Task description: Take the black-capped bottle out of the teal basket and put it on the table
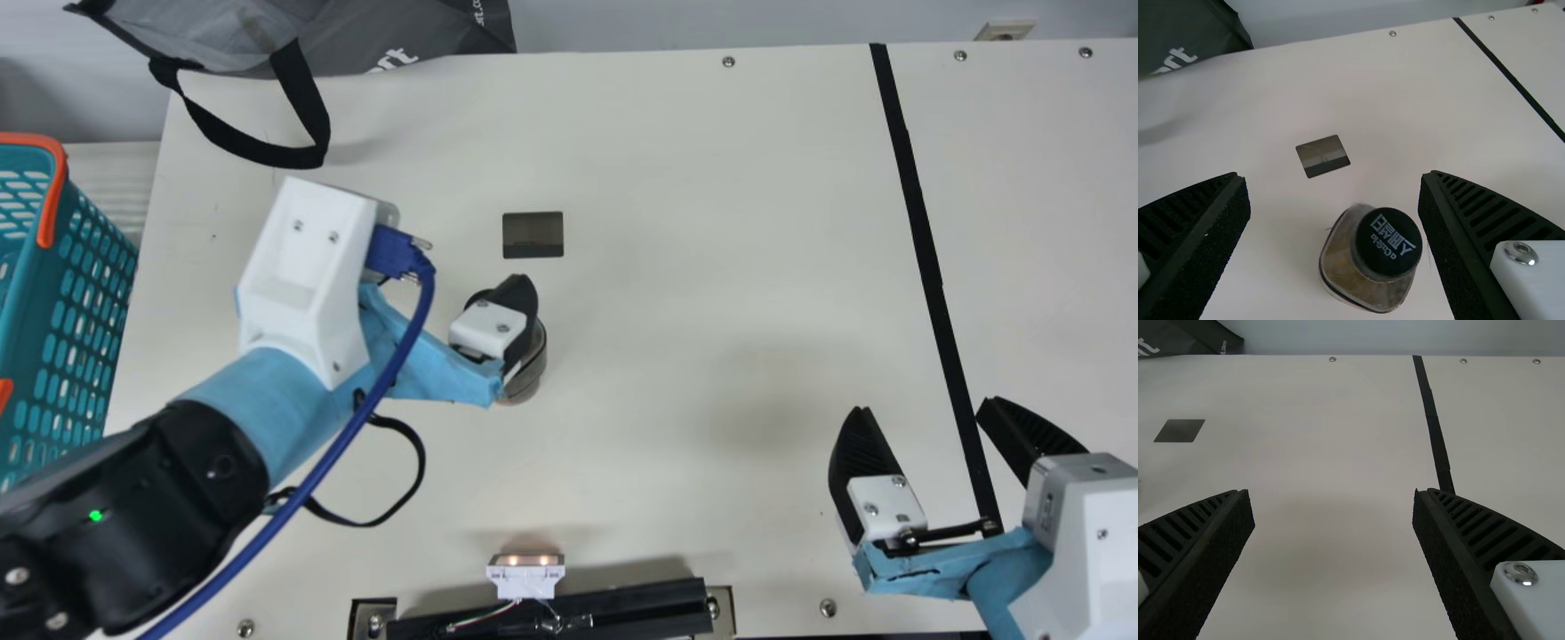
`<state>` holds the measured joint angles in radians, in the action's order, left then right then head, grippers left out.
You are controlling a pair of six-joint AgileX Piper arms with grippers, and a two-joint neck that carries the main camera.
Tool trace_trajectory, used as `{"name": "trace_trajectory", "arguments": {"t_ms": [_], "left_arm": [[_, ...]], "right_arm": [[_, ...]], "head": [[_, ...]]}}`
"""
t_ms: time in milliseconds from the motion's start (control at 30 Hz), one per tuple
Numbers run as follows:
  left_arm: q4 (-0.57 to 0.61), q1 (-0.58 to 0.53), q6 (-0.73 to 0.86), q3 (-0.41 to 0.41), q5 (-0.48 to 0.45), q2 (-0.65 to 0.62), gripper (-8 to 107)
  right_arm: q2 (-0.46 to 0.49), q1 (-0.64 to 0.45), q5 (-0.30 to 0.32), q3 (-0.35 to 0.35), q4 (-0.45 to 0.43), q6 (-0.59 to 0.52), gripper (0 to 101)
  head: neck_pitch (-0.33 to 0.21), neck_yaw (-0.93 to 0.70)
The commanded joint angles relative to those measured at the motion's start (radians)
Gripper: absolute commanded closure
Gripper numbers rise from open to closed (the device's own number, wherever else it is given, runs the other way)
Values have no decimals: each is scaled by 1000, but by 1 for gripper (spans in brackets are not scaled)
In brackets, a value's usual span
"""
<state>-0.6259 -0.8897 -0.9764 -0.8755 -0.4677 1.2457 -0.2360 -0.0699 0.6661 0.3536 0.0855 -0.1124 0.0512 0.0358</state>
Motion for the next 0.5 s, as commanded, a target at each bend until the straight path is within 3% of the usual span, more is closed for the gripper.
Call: {"name": "trace_trajectory", "arguments": {"t_ms": [0,467], "left_arm": [[-2,9,5,-1,-3,-15,-8],[39,141,91,26,-25,-168,-8]], "right_arm": [[0,0,0,0,0,0,10],[0,0,0,0,0,0,10]], "head": [[-4,-8],[-4,-8]]}}
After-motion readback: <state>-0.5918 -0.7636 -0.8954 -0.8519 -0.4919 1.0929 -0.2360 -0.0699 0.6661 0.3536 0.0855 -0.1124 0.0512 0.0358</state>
